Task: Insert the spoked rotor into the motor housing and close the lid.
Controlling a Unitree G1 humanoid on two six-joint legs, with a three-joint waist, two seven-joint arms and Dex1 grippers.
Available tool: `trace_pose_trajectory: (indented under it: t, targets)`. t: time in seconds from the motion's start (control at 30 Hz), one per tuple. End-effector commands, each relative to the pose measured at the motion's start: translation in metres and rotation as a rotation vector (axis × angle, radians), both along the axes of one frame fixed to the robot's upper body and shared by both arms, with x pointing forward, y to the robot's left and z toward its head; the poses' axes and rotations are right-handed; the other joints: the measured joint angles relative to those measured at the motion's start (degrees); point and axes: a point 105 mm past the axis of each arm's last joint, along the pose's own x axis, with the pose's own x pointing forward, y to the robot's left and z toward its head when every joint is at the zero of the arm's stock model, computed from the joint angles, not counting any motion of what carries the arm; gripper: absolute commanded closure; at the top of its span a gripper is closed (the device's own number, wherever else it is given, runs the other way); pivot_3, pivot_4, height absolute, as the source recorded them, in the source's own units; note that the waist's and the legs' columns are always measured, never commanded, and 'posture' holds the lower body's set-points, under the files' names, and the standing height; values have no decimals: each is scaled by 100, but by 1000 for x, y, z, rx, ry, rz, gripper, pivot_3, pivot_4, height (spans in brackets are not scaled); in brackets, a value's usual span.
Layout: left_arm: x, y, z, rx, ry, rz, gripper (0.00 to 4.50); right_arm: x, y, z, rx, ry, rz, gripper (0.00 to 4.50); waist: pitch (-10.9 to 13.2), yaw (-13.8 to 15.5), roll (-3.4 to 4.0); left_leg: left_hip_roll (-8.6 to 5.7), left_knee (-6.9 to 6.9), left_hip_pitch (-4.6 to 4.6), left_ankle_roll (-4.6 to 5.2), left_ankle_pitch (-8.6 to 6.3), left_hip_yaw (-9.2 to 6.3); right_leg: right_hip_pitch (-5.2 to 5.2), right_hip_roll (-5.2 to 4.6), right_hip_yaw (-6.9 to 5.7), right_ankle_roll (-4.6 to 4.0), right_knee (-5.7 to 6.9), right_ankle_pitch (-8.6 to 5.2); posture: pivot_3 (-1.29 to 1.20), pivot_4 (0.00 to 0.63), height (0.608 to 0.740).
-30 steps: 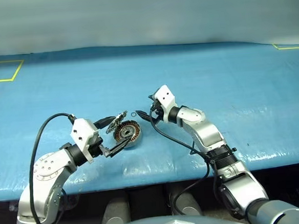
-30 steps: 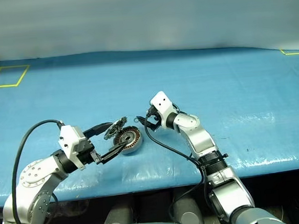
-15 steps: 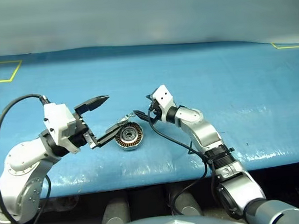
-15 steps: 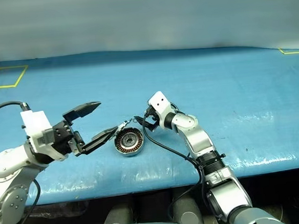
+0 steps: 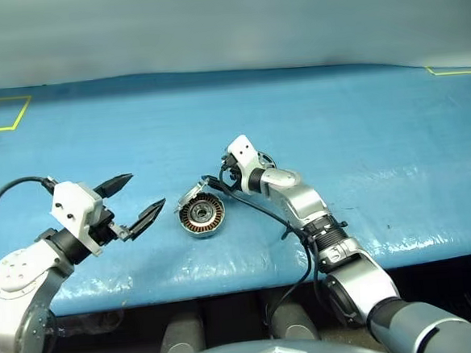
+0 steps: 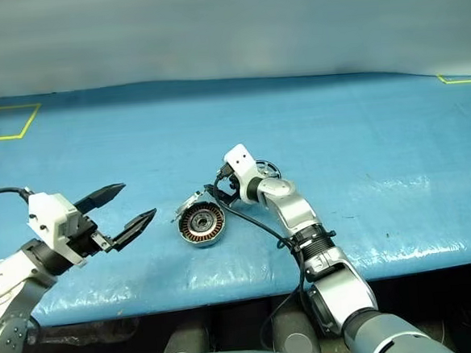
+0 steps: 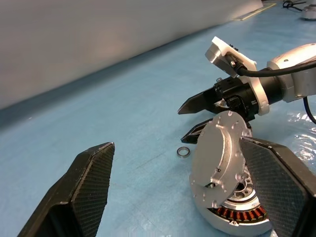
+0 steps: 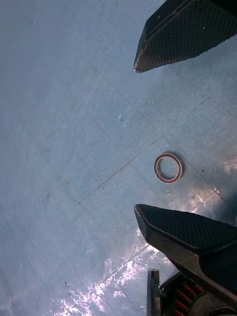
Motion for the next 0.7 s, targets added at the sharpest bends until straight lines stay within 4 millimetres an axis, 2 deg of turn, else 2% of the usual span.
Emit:
trace_pose_trajectory:
  t: [0.03, 0.23, 0.6, 0.7]
  targets:
    - [0, -2, -7, -35, 2, 11, 112, 1, 9, 8, 16, -18, 32, 0, 0, -1, -1, 0, -2, 0, 0, 0, 0, -1, 0, 0, 0, -1, 0, 0, 150, 740]
    - [-2, -7, -21, -68, 39, 17, 112, 0, 15, 4, 14, -14, 62, 0, 0, -14, 0, 2, -7, 1, -1, -1, 0, -3, 1, -2, -4, -1, -2, 0, 150, 740]
    - [-2, -11, -27, -81, 52, 26, 112, -2, 27, -18, -107, -24, 110, 0, -1, -61, -1, 5, -16, 6, -1, -1, 0, -4, 5, -2, -8, 0, -5, 0, 150, 740]
    - [-2, -11, -28, -83, 57, 30, 88, -2, 28, -23, -121, -26, 113, 606, -1, -66, -1, 7, -18, 10, -1, -1, 0, -3, 6, -2, -9, 1, -6, 0, 150, 740]
